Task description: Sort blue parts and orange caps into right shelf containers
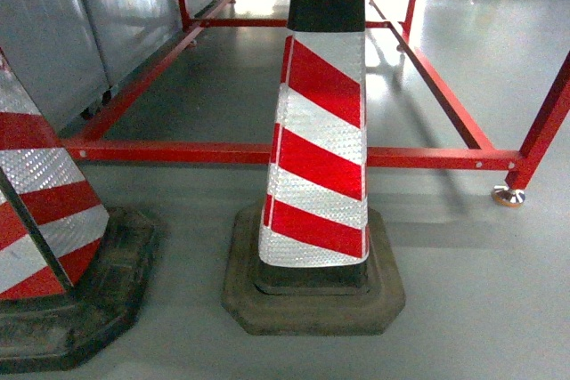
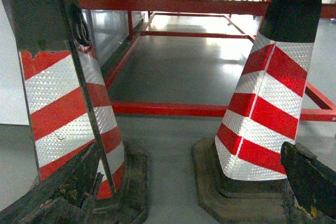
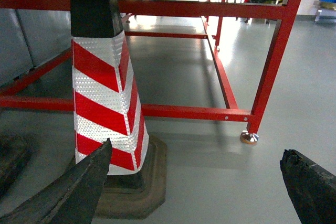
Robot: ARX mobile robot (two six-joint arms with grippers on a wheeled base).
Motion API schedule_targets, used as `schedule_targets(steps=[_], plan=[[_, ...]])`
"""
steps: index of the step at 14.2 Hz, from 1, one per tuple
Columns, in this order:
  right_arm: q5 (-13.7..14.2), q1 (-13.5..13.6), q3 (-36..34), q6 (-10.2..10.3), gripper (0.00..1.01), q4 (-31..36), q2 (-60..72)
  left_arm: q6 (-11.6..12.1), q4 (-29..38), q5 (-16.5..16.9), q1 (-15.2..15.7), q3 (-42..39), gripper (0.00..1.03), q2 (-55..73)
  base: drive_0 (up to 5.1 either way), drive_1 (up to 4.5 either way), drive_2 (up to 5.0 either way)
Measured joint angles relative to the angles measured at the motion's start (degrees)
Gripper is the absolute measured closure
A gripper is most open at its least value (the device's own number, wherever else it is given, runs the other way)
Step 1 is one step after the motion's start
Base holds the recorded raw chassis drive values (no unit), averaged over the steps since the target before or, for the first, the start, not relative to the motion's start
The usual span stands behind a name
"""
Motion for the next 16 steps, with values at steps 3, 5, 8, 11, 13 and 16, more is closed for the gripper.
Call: schedule_targets(steps=[3, 5, 8, 11, 13, 16], plan=[[0.0, 0.0, 0.0, 0.0, 0.03, 0.0, 0.0, 0.0, 0.0, 0.0, 0.0, 0.0, 0.05, 0.0, 0.0, 0.0, 0.0], [0.0, 0.0, 0.0, 0.0, 0.03, 0.0, 0.0, 0.0, 0.0, 0.0, 0.0, 0.0, 0.05, 0.0, 0.0, 0.0, 0.0], [0.0, 0.0, 0.0, 0.0, 0.03, 0.0, 0.0, 0.0, 0.0, 0.0, 0.0, 0.0, 0.05, 0.0, 0.0, 0.0, 0.0], [0.0, 0.0, 0.0, 0.0, 0.03, 0.0, 0.0, 0.0, 0.0, 0.0, 0.0, 0.0, 0.05, 0.0, 0.0, 0.0, 0.0], [0.0, 0.0, 0.0, 0.0, 0.03, 0.0, 0.0, 0.0, 0.0, 0.0, 0.0, 0.0, 0.05, 0.0, 0.0, 0.0, 0.0], [0.0, 0.0, 0.0, 0.0, 0.03, 0.0, 0.0, 0.0, 0.0, 0.0, 0.0, 0.0, 0.05, 0.0, 0.0, 0.0, 0.0]])
